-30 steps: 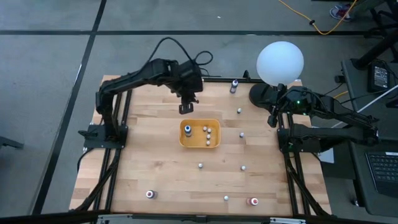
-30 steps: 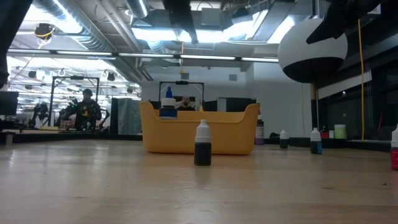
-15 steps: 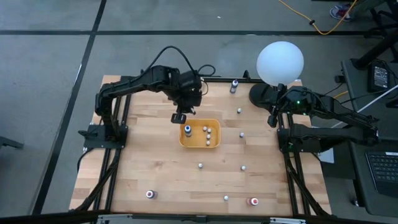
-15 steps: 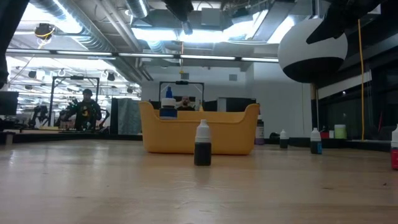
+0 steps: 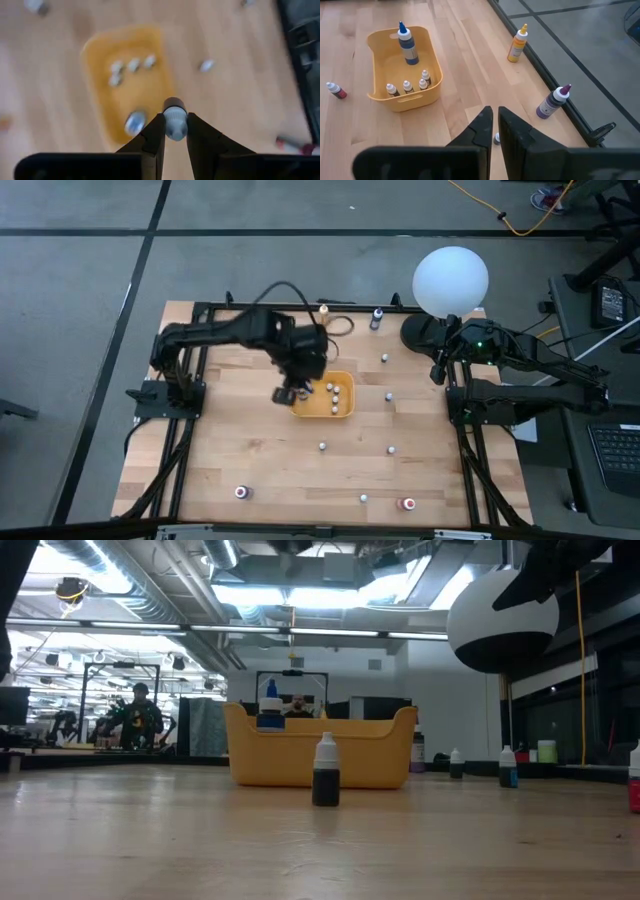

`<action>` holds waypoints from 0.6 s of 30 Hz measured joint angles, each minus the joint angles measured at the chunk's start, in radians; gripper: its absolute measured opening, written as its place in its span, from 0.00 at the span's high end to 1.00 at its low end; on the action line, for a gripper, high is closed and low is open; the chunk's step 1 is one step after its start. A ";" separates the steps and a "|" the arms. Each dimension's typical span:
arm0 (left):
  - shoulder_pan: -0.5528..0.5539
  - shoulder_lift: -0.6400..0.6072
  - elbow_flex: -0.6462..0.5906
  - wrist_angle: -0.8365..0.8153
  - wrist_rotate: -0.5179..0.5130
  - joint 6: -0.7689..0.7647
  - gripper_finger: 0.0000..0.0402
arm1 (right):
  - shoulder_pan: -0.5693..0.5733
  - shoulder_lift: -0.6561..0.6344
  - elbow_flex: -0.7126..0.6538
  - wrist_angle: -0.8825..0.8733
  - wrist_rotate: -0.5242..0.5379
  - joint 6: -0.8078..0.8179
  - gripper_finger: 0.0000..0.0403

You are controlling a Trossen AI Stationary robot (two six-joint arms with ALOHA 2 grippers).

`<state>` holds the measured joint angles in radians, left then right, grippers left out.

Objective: Pick & Place food coloring
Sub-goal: Put the black food coloring bottle into the yellow bin

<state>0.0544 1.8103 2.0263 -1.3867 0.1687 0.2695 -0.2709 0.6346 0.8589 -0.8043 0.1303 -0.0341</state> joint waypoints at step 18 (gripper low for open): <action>0.014 0.164 -0.268 0.343 -0.094 -0.031 0.85 | 0.000 0.000 0.000 0.001 0.000 -0.078 0.92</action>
<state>0.0681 1.9739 1.7580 -1.0436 0.0742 0.2381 -0.2709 0.6349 0.8589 -0.8036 0.1302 -0.1122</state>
